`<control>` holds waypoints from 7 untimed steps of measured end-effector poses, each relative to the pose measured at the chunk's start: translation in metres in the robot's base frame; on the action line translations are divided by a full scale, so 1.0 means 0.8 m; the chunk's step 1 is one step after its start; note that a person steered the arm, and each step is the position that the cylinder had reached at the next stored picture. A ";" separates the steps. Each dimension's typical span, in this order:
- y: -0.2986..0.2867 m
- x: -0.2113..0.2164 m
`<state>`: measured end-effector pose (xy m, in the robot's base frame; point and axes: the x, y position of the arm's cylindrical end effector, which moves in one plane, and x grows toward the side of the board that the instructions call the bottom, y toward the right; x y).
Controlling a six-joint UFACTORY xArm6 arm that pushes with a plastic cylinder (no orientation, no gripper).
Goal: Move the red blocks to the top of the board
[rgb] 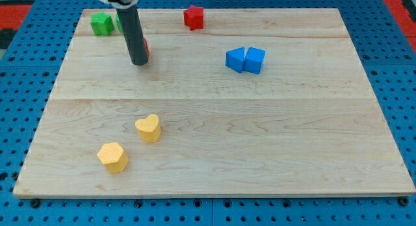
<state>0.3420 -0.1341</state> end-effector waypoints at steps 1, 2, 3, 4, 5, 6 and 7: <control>-0.014 0.013; -0.021 -0.015; 0.033 -0.078; 0.063 -0.101; 0.060 -0.091; 0.039 -0.095; 0.039 -0.118</control>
